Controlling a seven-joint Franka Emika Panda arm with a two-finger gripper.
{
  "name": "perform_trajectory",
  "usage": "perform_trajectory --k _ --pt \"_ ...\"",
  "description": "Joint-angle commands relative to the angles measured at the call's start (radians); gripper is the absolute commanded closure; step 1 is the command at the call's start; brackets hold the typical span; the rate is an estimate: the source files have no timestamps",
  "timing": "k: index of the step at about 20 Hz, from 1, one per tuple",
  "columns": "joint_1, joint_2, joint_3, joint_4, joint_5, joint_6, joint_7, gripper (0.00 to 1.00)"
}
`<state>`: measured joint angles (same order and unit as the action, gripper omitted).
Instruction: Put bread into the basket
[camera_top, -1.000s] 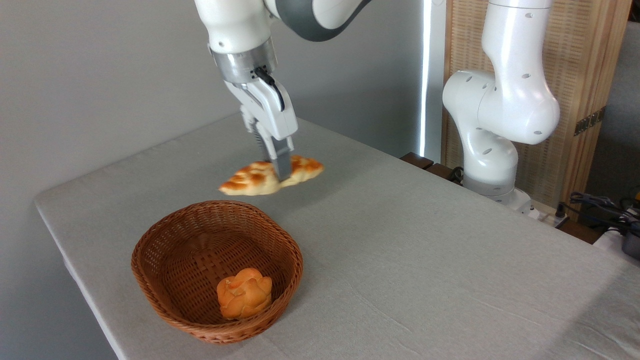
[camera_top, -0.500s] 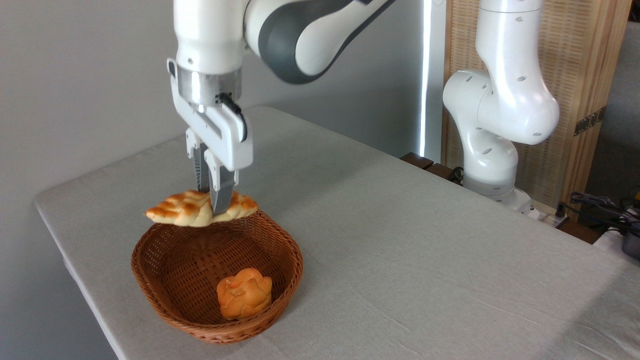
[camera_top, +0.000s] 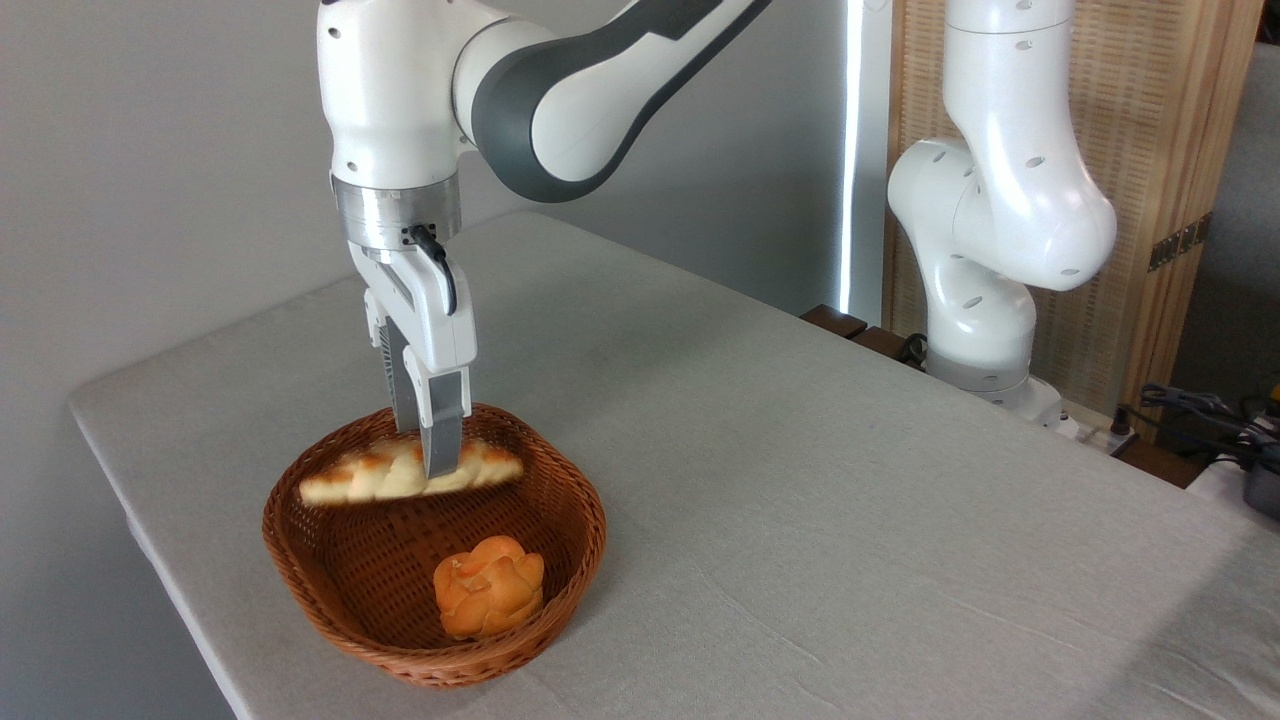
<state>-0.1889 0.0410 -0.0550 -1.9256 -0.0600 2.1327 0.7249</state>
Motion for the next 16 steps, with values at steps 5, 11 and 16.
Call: perform_trajectory --k 5,11,16 --pt "-0.006 -0.009 0.014 0.010 0.011 0.001 -0.018 0.00" --pt "0.006 -0.066 0.075 0.092 0.009 -0.135 -0.007 0.00" --pt "0.022 -0.033 0.103 0.295 -0.024 -0.459 -0.016 0.00"
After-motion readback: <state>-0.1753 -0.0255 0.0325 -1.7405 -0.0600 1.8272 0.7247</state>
